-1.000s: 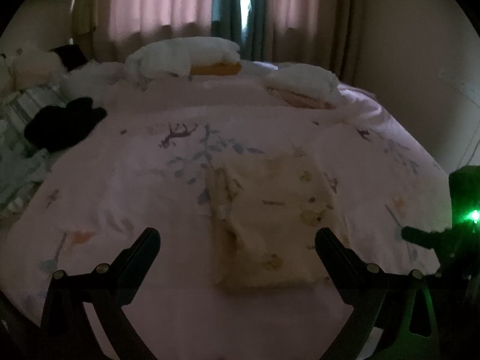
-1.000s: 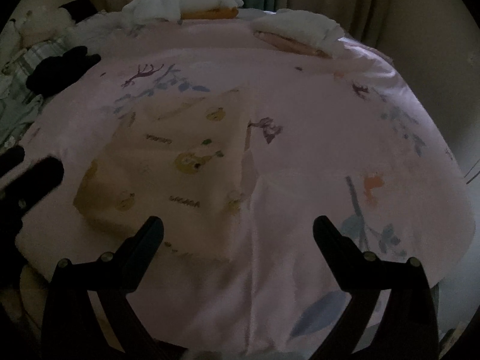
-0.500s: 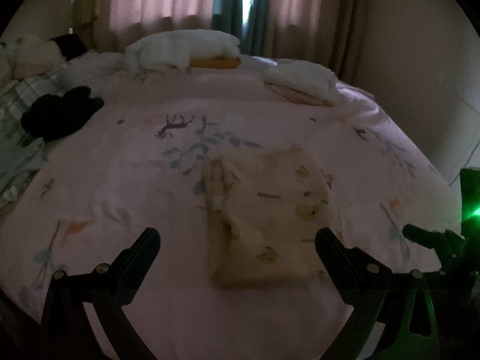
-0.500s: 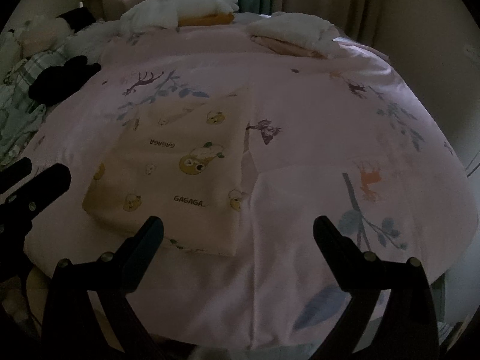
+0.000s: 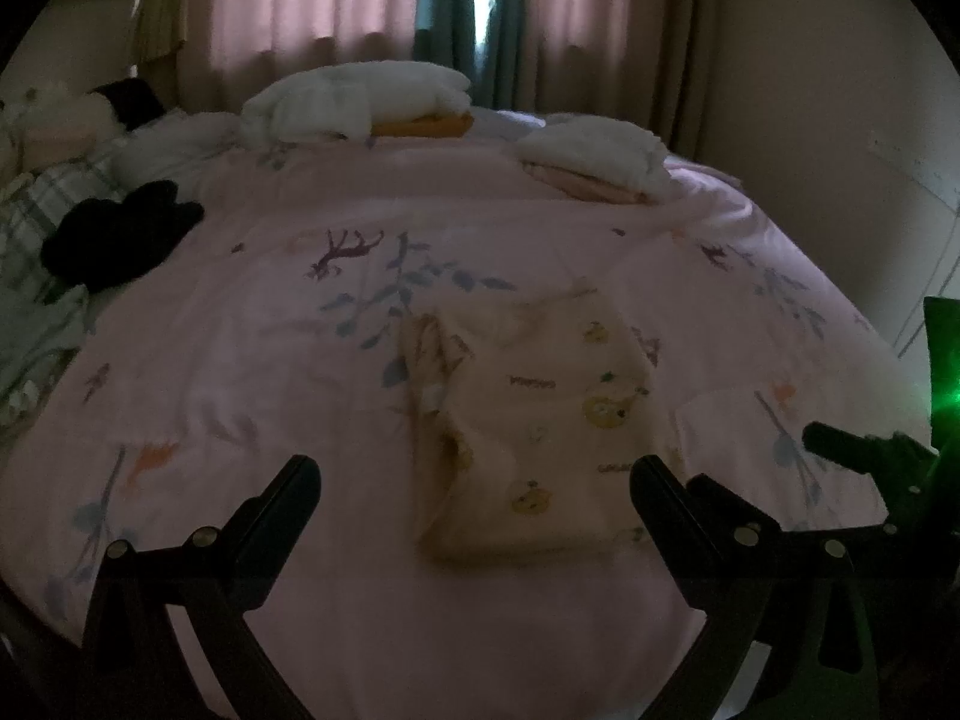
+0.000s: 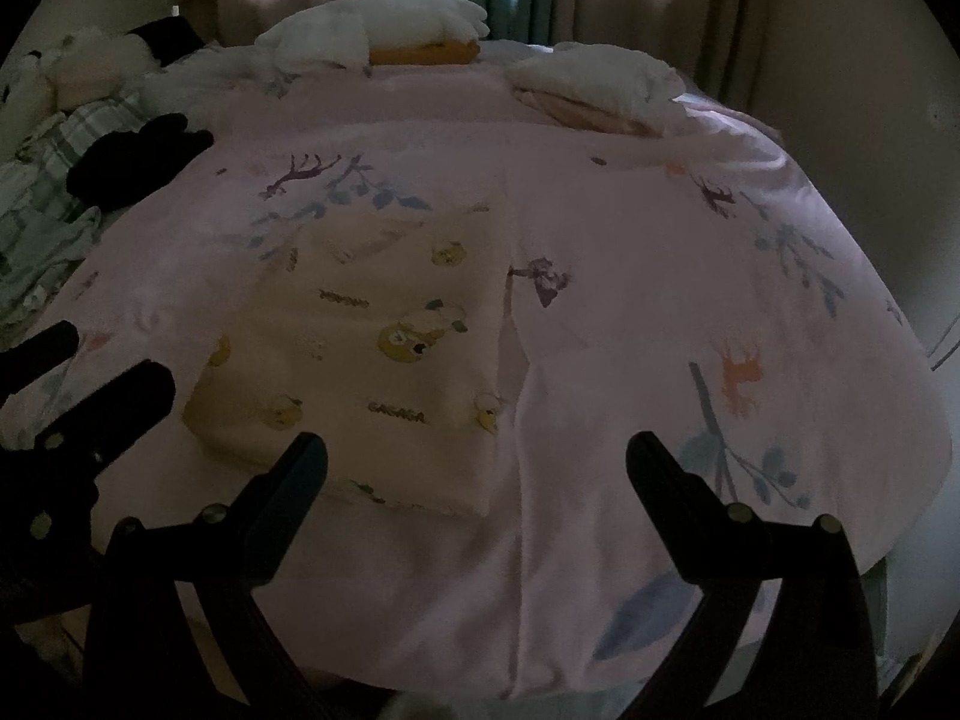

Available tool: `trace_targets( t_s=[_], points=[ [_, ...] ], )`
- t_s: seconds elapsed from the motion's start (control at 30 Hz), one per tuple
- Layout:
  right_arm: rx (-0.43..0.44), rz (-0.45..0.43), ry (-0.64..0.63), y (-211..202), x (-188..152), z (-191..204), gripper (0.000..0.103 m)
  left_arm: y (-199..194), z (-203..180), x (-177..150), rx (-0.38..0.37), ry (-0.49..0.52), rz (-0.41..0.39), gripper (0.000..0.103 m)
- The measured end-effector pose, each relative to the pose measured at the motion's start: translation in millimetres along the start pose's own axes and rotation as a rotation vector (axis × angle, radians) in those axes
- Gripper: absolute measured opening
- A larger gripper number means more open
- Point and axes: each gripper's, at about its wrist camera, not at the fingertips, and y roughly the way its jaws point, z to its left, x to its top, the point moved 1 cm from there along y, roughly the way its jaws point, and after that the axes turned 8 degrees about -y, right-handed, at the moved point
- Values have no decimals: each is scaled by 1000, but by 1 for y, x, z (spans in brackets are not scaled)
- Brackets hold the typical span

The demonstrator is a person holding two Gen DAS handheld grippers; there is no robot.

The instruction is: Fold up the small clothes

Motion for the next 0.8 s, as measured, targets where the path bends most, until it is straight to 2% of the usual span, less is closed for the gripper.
trace_targets(
  t_s=[0.43,0.8],
  points=[
    [-4,-15,-17,-3,2,6,101,-1,5,-1,-13,-11,12,102],
    [-12,-15,-8,-4,3,8,101,-5,6,1,-54,-22,-32,102]
  ],
)
